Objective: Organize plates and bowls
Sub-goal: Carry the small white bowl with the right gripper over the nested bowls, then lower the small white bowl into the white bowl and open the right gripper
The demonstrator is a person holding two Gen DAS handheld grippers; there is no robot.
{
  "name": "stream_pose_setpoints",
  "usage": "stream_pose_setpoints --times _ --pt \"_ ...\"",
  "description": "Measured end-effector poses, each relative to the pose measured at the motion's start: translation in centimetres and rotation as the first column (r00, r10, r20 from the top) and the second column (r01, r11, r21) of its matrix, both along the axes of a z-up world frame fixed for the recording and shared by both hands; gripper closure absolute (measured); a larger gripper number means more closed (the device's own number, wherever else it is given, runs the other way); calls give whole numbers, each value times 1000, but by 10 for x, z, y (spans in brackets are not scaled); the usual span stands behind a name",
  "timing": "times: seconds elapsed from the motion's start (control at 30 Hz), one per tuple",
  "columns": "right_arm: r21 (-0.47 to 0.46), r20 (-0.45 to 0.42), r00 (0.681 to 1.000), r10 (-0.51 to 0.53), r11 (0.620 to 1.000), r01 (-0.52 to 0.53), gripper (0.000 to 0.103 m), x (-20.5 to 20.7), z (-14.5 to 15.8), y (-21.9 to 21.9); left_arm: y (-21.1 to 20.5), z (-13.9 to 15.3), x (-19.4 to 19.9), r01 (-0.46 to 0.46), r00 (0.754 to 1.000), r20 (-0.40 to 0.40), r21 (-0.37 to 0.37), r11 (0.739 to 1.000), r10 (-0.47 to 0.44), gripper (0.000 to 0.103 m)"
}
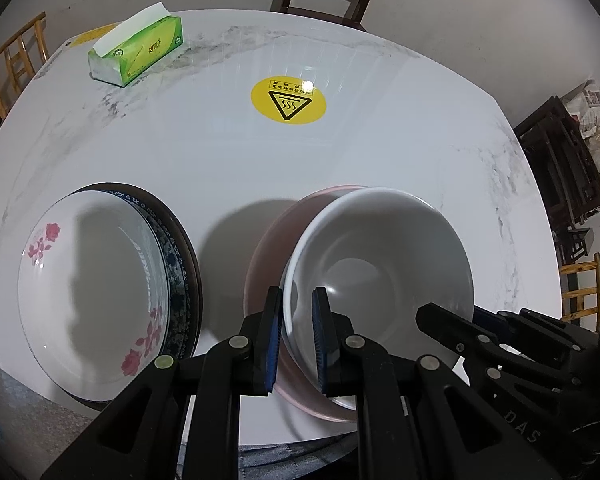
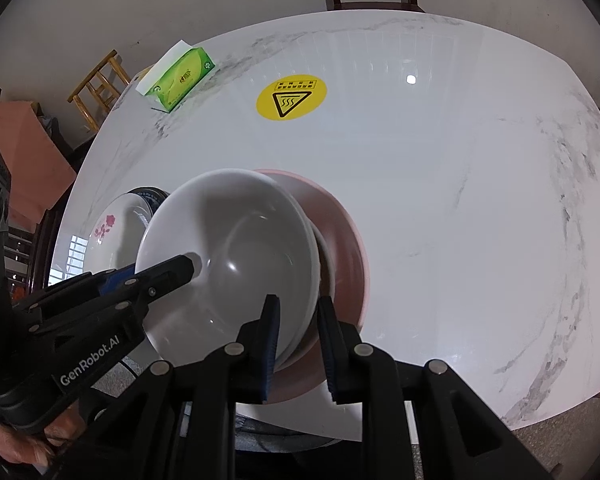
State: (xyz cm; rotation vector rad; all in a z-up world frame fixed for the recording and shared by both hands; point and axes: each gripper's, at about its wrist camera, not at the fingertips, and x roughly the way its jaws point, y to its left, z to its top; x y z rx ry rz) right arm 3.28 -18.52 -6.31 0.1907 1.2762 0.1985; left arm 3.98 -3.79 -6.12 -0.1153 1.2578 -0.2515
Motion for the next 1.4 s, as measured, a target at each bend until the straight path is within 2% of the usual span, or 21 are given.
stream_pose_setpoints --times 0.33,0.77,1.03,1.13,1.4 --pt "-13 9 1000 -5 1000 5 81 -1 1 2 0 0 0 0 1000 7 -2 1000 0 91" --pt "-20 15 1000 -7 1000 7 74 -2 1 2 1 6 -3 10 999 35 -37 999 -9 78" --pt "-17 48 999 -3 1000 4 72 -5 10 2 8 17 -8 1 996 88 -60 998 4 67" --pt "-8 68 998 -6 1000 6 72 -7 13 1 13 20 -10 -10 995 98 -78 997 18 66" --pt "-29 160 987 10 1000 -5 72 -14 26 3 25 29 -17 -39 986 157 -99 994 54 59"
